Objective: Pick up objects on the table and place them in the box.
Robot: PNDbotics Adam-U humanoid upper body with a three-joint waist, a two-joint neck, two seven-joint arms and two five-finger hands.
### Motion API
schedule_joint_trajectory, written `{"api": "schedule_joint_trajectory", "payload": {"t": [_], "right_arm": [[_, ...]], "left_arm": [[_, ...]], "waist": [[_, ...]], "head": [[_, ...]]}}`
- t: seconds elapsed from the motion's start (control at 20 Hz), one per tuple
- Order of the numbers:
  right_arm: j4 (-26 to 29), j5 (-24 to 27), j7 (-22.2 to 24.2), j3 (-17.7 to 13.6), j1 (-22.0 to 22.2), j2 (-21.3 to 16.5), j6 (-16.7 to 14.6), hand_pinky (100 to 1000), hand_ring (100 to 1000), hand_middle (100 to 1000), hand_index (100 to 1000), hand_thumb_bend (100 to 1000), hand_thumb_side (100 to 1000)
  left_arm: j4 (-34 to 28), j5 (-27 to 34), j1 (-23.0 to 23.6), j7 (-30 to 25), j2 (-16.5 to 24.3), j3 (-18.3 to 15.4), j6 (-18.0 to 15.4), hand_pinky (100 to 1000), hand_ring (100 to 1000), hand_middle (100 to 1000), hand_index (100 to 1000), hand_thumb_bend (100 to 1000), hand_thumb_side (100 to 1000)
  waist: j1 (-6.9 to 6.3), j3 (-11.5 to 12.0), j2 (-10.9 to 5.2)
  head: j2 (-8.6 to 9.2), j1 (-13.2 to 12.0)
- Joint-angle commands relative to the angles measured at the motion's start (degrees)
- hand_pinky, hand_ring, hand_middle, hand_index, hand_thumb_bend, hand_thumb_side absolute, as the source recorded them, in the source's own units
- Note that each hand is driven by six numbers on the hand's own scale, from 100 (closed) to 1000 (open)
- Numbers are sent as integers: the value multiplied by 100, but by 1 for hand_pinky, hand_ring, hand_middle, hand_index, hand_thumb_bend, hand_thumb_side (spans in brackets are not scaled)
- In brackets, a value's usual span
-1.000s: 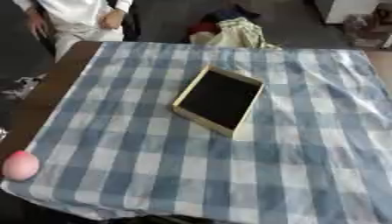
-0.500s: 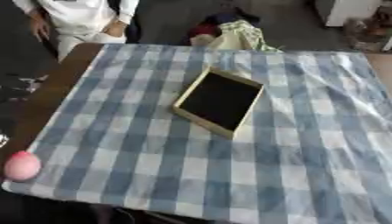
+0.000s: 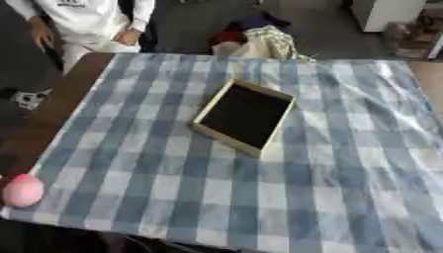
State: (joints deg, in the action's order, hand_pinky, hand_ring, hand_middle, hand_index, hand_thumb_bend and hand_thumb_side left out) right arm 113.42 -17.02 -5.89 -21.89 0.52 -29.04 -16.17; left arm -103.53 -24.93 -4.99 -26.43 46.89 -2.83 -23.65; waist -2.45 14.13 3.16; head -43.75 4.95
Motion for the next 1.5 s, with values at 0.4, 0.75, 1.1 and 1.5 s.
{"api": "schedule_joint_trajectory", "payload": {"t": [0.4, 0.75, 1.1, 1.5], "right_arm": [[117, -94, -36, -90, 9, -116, 37, 776, 576, 690, 730, 100, 907], [117, -85, -30, -87, -8, -97, 41, 775, 575, 687, 729, 100, 909], [117, -67, -20, -88, -20, -76, 49, 774, 574, 687, 728, 100, 911], [117, -49, 2, -89, -29, -46, 67, 773, 572, 685, 727, 100, 913]], "left_arm": [[159, -236, -15, -550, 364, -103, 68, 844, 981, 862, 892, 513, 975], [342, -650, 83, -778, 252, -121, 123, 850, 980, 871, 914, 584, 866], [745, -866, 97, -762, 133, -240, 95, 851, 991, 894, 937, 523, 677], [1106, -1113, 77, -633, 28, -345, 12, 847, 998, 900, 950, 436, 421]], "waist": [[-15, 38, -56], [-2, 17, -42], [7, -4, -25], [22, -30, -17]], "head": [[-37, 207], [-37, 201], [-37, 170], [-37, 59]]}}
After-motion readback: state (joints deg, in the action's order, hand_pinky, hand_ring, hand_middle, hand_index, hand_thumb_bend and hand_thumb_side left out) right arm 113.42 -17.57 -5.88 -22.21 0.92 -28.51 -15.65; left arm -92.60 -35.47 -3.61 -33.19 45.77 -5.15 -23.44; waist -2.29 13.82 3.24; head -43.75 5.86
